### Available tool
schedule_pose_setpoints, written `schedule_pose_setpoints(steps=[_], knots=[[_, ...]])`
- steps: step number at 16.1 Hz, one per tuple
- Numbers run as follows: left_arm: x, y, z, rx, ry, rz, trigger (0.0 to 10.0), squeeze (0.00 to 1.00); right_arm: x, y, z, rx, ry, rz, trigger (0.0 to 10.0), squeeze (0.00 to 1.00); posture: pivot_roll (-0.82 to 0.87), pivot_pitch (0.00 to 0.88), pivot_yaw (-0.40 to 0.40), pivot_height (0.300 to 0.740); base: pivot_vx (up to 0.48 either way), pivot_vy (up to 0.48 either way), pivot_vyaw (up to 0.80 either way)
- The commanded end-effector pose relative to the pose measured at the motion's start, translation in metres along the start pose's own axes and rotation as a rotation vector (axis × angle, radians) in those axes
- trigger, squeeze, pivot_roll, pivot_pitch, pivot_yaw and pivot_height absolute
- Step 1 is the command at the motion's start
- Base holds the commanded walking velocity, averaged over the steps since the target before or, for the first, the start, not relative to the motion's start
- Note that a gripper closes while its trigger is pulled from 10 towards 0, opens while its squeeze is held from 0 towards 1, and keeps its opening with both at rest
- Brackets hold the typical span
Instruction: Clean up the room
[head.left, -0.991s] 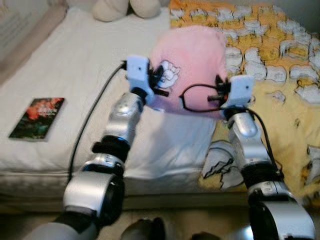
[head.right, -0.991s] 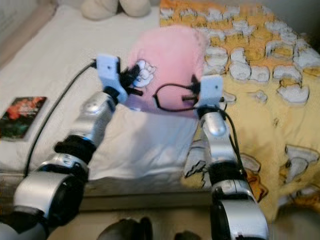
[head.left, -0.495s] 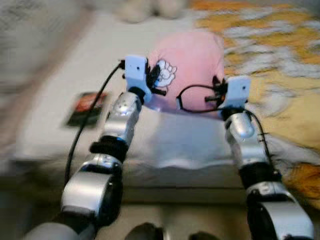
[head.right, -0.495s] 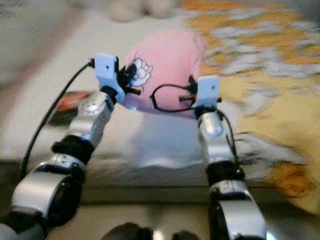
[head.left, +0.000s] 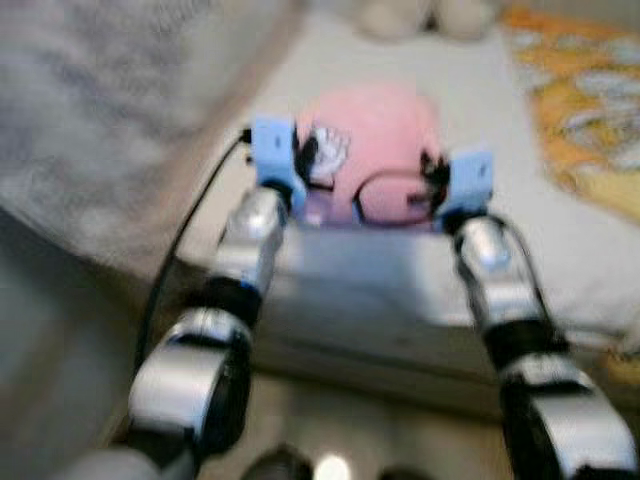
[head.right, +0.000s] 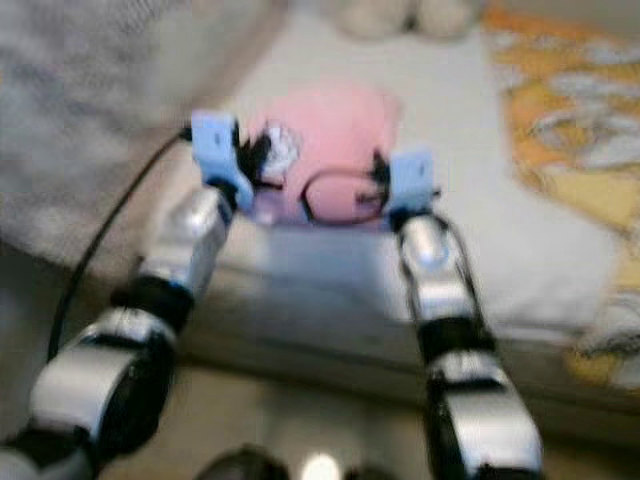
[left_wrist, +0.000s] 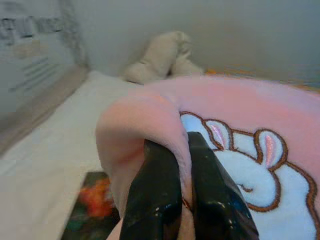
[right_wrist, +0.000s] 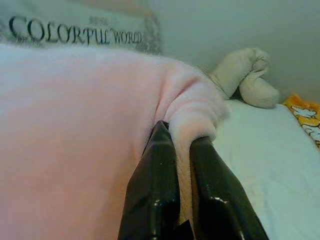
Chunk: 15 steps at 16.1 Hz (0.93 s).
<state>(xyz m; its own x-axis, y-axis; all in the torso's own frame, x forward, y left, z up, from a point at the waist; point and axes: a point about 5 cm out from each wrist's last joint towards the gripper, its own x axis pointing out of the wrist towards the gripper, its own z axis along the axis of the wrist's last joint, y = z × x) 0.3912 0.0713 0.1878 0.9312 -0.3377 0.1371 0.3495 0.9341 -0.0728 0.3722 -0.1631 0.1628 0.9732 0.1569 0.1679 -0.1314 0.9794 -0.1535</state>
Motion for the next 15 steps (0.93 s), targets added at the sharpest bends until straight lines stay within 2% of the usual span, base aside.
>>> schedule_pose_setpoints(steps=[1, 3, 5, 7, 11, 15], knots=[[0.005, -0.002, 0.014, 0.050, -0.043, -0.021, 10.0, 0.00, 0.004, 0.001, 0.006, -0.003, -0.023, 0.007, 10.0, 0.03, 0.05, 0.000, 0.008, 0.740, 0.000, 0.480, 0.45], [0.006, 0.000, 0.009, 0.131, 0.013, -0.036, 10.0, 0.00, 0.003, 0.006, 0.001, 0.006, 0.001, 0.010, 10.0, 0.00, 0.05, 0.000, 0.009, 0.740, 0.000, 0.240, 0.23], [0.006, 0.004, 0.012, 0.116, -0.005, -0.025, 10.0, 0.00, 0.000, 0.011, -0.002, 0.007, 0.003, 0.020, 10.0, 0.00, 0.06, 0.000, 0.008, 0.740, 0.000, 0.000, 0.00], [0.004, 0.009, 0.011, 0.093, -0.006, 0.018, 10.0, 0.00, 0.001, 0.016, -0.004, 0.021, 0.009, 0.036, 10.0, 0.00, 0.07, 0.000, -0.009, 0.740, 0.480, 0.000, 0.00], [0.002, 0.006, 0.004, 0.071, -0.006, 0.048, 10.0, 0.00, 0.003, 0.020, -0.002, 0.007, 0.009, 0.062, 10.0, 0.00, 0.07, 0.000, -0.032, 0.740, 0.480, 0.000, 0.00], [-0.001, 0.005, -0.004, 0.093, 0.027, 0.051, 10.0, 0.00, -0.001, 0.012, -0.011, 0.005, 0.048, 0.031, 10.0, 0.00, 0.06, 0.000, -0.032, 0.740, 0.480, 0.000, 0.60]])
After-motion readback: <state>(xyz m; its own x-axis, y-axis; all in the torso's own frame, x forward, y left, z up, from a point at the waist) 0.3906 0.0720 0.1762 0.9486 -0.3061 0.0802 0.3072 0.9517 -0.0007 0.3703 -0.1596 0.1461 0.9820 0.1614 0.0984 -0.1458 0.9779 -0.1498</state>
